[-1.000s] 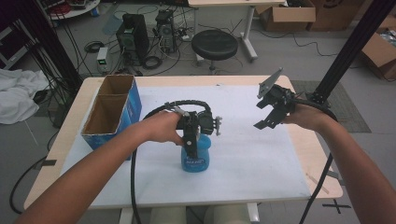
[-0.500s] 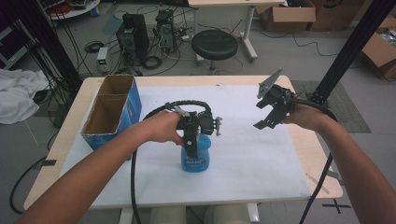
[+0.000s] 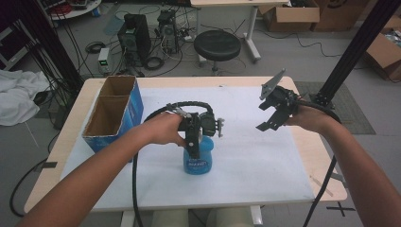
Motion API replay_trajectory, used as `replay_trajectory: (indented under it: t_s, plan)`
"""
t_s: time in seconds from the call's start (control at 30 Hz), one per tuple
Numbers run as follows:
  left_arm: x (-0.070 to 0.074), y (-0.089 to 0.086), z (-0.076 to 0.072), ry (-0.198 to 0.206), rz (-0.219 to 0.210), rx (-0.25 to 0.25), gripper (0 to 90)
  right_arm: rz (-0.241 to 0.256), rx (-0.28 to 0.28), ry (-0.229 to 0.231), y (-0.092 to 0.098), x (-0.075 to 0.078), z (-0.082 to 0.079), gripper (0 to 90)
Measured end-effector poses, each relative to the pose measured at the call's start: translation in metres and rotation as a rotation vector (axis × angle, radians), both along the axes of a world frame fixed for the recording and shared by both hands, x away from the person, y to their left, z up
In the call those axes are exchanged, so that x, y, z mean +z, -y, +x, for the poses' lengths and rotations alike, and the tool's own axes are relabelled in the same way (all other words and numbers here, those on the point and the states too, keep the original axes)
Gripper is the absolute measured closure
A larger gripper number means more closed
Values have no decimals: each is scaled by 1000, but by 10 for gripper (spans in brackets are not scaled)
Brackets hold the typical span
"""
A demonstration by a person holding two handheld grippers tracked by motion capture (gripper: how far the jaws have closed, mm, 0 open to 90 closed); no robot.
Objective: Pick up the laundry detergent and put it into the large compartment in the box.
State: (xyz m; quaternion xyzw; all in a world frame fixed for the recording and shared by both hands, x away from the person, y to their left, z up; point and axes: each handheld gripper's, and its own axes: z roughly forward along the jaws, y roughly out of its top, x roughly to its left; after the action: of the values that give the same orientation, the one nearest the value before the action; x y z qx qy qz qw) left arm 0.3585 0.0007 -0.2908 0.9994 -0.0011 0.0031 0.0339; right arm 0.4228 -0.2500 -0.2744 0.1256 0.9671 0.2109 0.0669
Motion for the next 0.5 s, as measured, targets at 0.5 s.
replay_trajectory:
  t_s: [0.5]
  plan:
    - [1,-1,-1,-3,-5,-4,368,0,5,-1,-2,-1,0,166]
